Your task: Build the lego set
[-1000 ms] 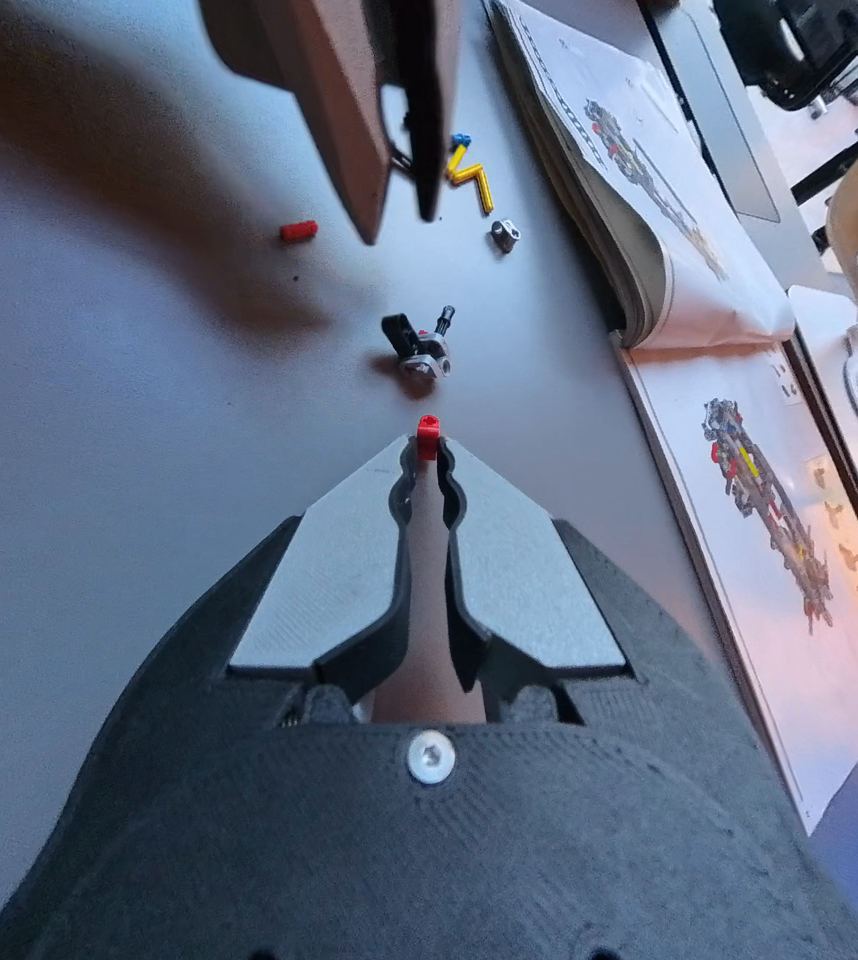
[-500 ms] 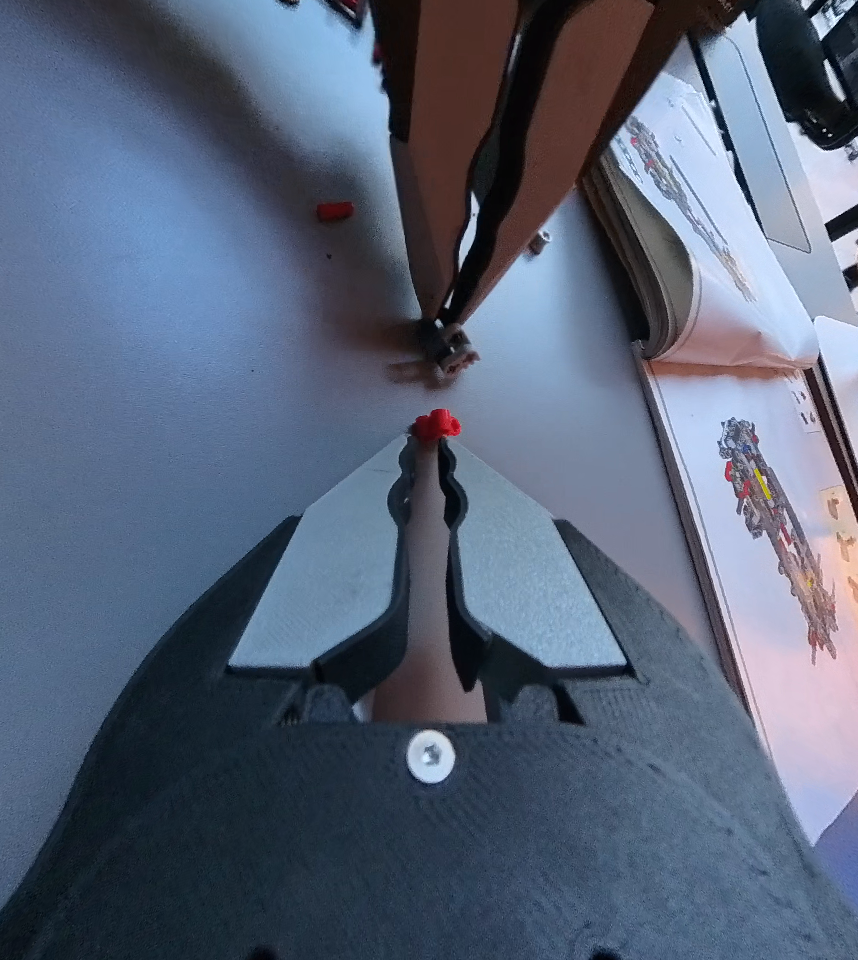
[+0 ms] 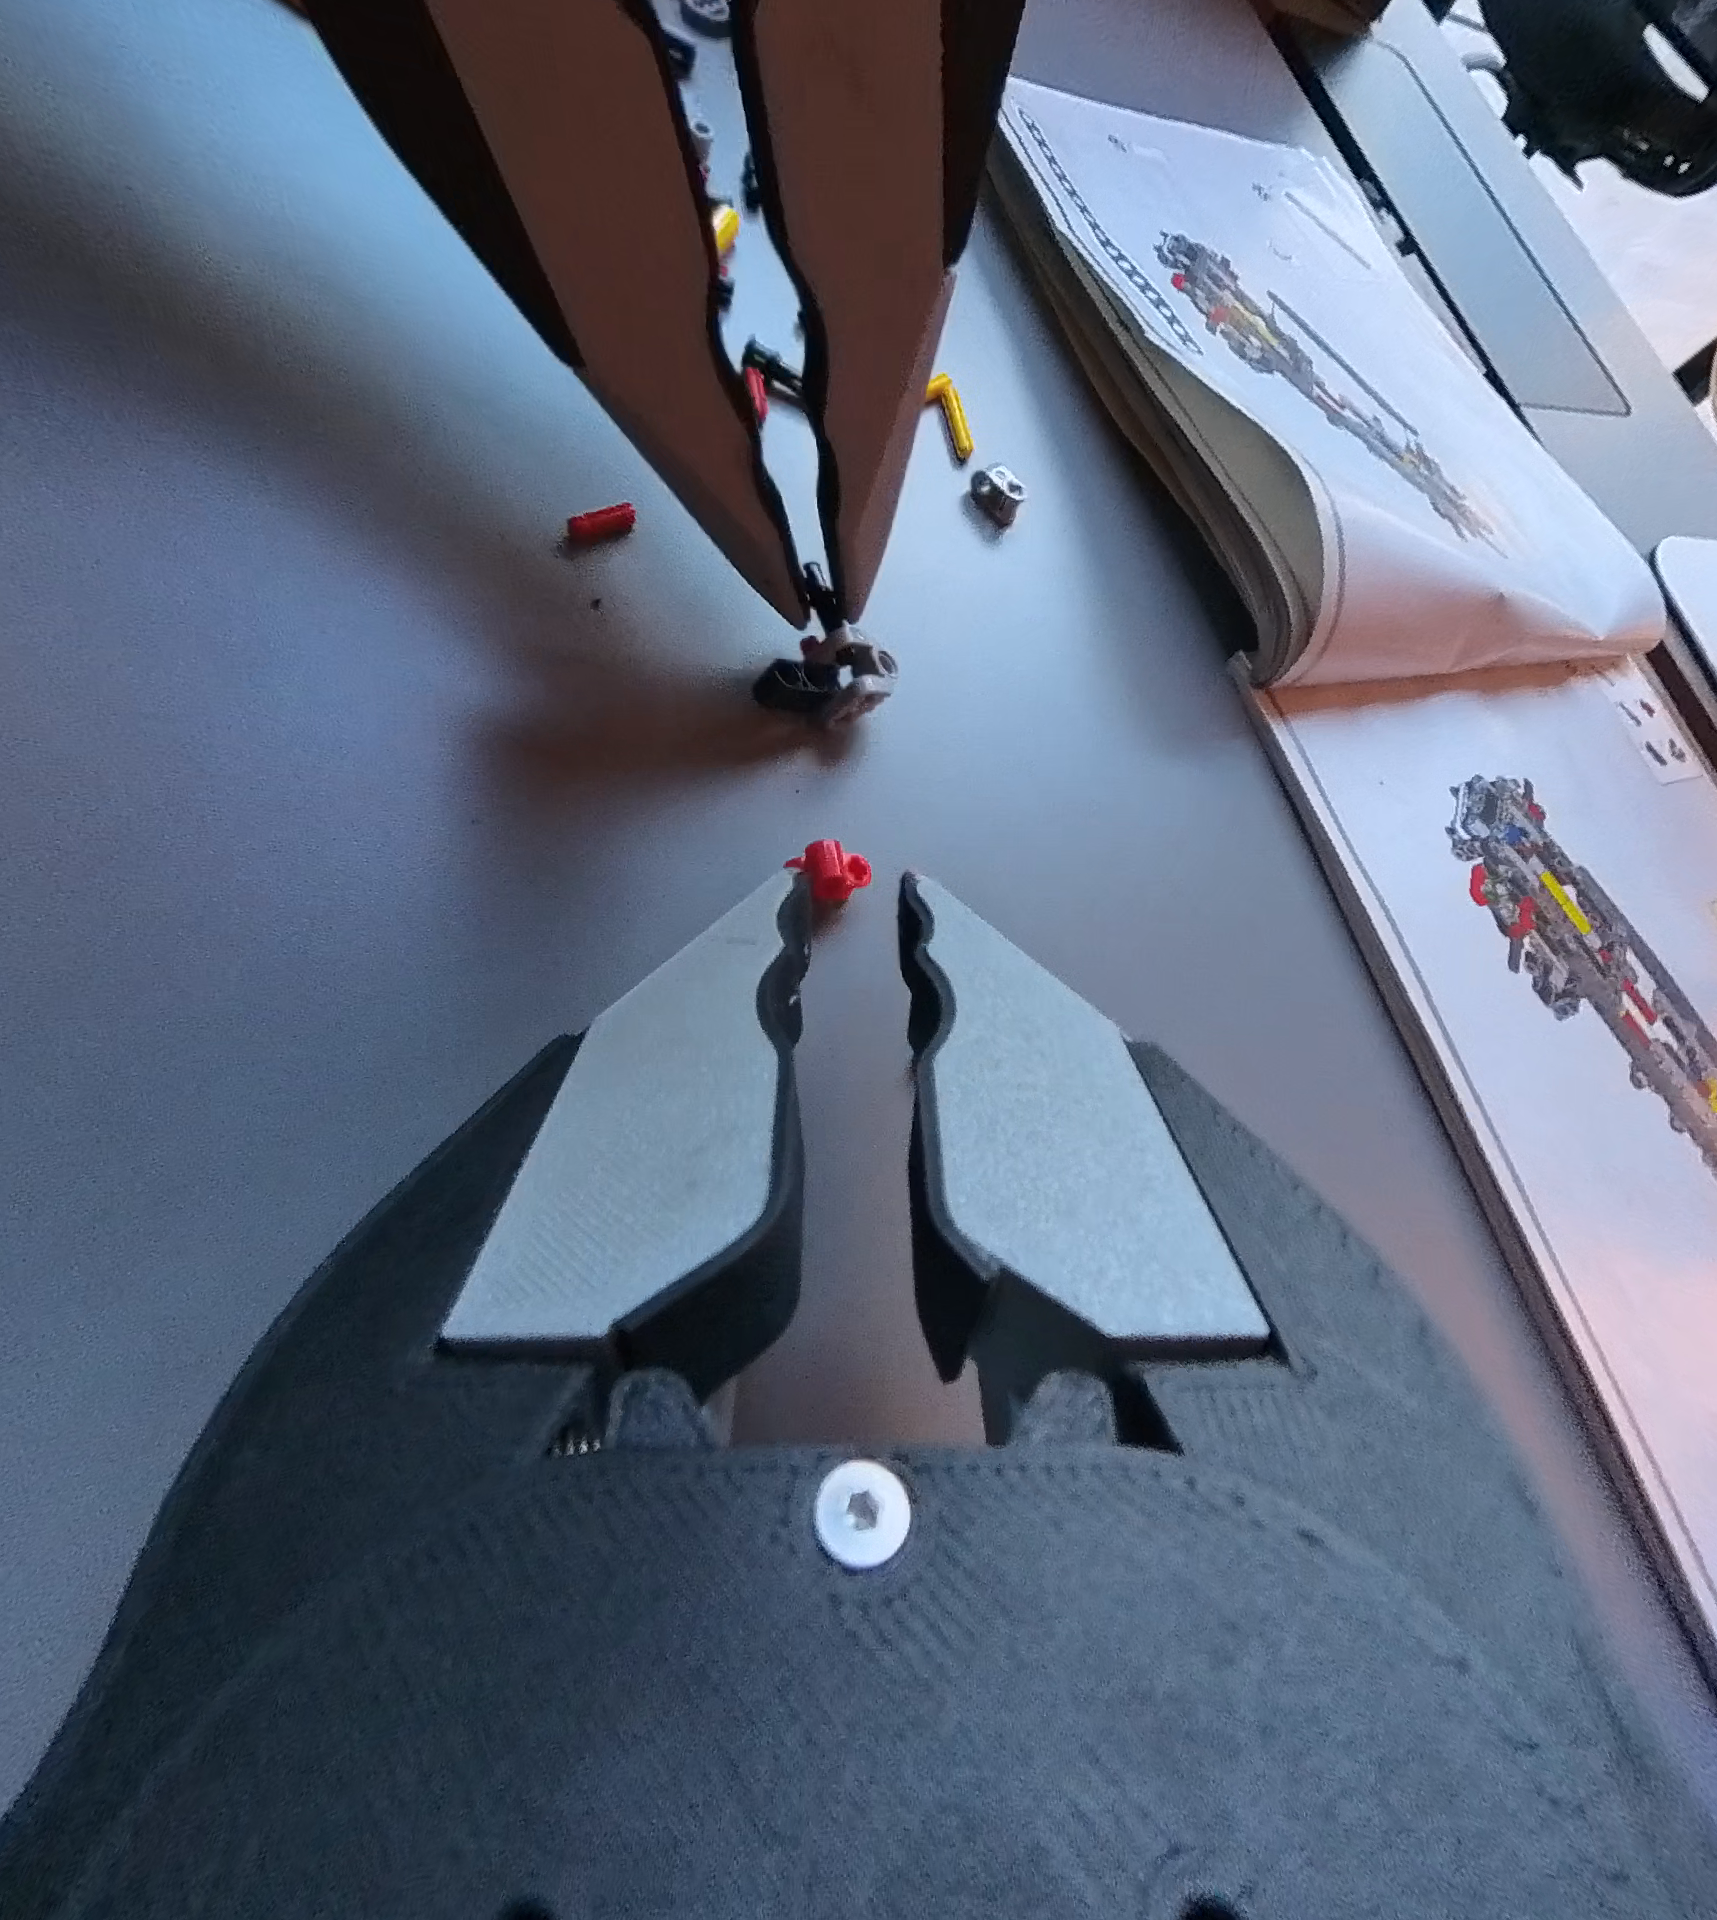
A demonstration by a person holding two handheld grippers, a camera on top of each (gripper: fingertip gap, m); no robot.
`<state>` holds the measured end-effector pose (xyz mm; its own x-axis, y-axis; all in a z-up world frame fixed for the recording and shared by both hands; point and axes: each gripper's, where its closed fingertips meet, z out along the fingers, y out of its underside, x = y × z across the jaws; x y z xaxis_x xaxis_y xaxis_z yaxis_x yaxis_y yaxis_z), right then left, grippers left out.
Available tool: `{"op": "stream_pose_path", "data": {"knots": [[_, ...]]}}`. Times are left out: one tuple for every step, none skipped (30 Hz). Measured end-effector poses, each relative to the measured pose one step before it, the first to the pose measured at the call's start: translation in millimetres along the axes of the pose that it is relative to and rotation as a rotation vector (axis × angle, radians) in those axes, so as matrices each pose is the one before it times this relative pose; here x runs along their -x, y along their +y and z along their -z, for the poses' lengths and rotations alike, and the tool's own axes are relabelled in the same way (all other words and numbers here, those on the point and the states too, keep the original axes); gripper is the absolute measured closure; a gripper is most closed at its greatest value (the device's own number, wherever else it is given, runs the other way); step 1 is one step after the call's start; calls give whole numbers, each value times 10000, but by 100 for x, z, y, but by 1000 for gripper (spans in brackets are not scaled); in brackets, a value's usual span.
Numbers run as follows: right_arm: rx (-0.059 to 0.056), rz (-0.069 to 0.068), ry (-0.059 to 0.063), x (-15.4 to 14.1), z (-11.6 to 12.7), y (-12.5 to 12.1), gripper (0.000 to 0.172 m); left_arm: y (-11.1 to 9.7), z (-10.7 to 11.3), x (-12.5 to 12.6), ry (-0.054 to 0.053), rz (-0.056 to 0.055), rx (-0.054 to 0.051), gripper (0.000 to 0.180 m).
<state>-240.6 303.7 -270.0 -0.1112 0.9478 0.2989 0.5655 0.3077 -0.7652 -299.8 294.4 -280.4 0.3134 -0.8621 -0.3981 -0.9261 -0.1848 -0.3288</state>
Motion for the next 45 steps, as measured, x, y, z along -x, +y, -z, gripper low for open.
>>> {"op": "stream_pose_path", "data": {"knots": [[37, -140, -33, -6, 61, 83, 158, 169, -347, -95, 33, 219, 61, 176], [30, -134, -57, 43, 37, 62, 159, -162, -207, -44, -29, 290, -161, 176], [50, -118, -40, 48, 18, 75, 159, -344, -25, -299, 136, 272, -291, 176], [78, -102, -7, 39, -40, 77, 159, -250, 6, -259, 125, 302, -203, 177], [65, -84, -6, 71, -84, 29, 158, -139, 9, -159, 63, 263, -156, 176], [56, -71, 15, 70, -110, -12, 158, -109, 39, -91, 14, 224, -160, 173], [65, -59, 40, 34, -135, -27, 158, -33, 91, -89, 13, 196, -144, 170], [46, -45, 4, 96, -137, -52, 158, 54, 128, -64, 23, 209, -124, 166], [64, -41, 0, 67, -154, -2, 158, 95, 164, -94, 55, 229, -124, 162], [131, -40, 95, -96, -133, 129, 158, 130, 169, -107, 66, 241, -126, 158], [150, -17, 121, -168, -132, 189, 160, 166, 188, -153, 82, 216, -115, 157], [140, 13, 48, -54, -121, 176, 163, 185, 206, -101, 14, 169, -115, 156], [112, 54, -40, 97, -119, 122, 166, 197, 218, -26, -52, 120, -96, 155], [101, 80, -9, 75, -92, 120, 171, 203, 220, -29, -60, 91, -78, 155], [27, 103, 37, 22, -48, 8, 172, 158, 209, -82, -22, 79, -81, 155], [-60, 119, 46, 19, -27, -119, 172, 83, 183, -110, 5, 89, -94, 155], [-75, 111, 44, 4, -11, -138, 172, 8, 126, -131, 40, 107, -112, 155], [-65, 93, 28, 9, -15, -123, 172, -27, 77, -110, 55, 136, -119, 156], [-60, 82, 14, 4, -17, -123, 172, -28, 42, -10, 25, 170, -108, 157], [-57, 74, 1, 9, -2, -101, 172, -48, 27, 25, 31, 191, -129, 157], [5, 45, 2, -8, -28, 10, 172, -31, 19, 45, 65, 213, -129, 158], [42, 47, -41, 47, -16, 78, 172, 59, 1, 192, 13, 241, -88, 159], [22, 82, -40, 43, -5, 63, 172, 76, -33, 345, -56, 237, -71, 159], [-3, 122, 46, -76, 49, 78, 172, 81, -68, 311, -14, 204, -59, 160], [-70, 153, 108, -207, 144, 6, 172, 28, -71, 260, 10, 162, -43, 160], [-167, 155, 79, -207, 229, -151, 172, -13, -70, 150, 53, 80, -28, 160], [-275, 99, 19, -186, 295, -350, 172, -100, -76, -9, 115, -10, -32, 160], [-376, 12, -70, -116, 306, -551, 169, -164, -110, -113, 137, -70, -33, 160], [-429, -63, -162, -50, 216, -661, 165, -172, -176, -57, 90, -76, -5, 160], [-392, -87, -294, 91, 41, -668, 154, -150, -233, -70, 97, -71, 32, 160], [-234, -82, -331, 112, -147, -475, 142, -110, -293, -93, 127, -61, 55, 160], [7, -99, -248, -36, -280, -116, 133, -98, -287, -67, 106, -39, 68, 159], [135, -135, -233, -57, -364, 105, 125, -99, -264, -137, 136, -33, 38, 158], [145, -115, -264, -16, -400, 174, 123, -106, -230, -195, 163, -21, -2, 157], [119, -118, -231, -81, -414, 161, 123, -149, -159, -159, 146, 1, -55, 158], [52, -182, -302, 18, -386, 67, 123, -91, -100, -52, 95, 7, -23, 157], [6, -185, -391, 124, -307, -69, 124, -50, -61, 66, 40, 16, -4, 158], [19, -155, -394, 88, -202, -92, 131, -16, -31, 98, 15, 42, 1, 159], [17, -155, -248, -138, -86, -112, 138, -34, -3, 17, 66, 55, -29, 164], [-29, -165, -143, -293, 7, -174, 142, -109, 14, -29, 59, 40, -98, 170], [-82, -141, -144, -228, 102, -223, 144, -148, 47, 6, 1, -11, -141, 177], [-128, -117, -110, -205, 150, -247, 146, -116, 16, 58, -63, -60, -108, 177], [-133, -93, -29, -272, 134, -200, 147, -5, -16, 93, -110, -130, -18, 177], [-97, -87, -46, -173, 52, -98, 147, 70, -51, 112, -154, -184, 29, 177], [-60, -106, -163, 94, -54, 3, 146, 46, -63, 53, -148, -219, 12, 177]]}}
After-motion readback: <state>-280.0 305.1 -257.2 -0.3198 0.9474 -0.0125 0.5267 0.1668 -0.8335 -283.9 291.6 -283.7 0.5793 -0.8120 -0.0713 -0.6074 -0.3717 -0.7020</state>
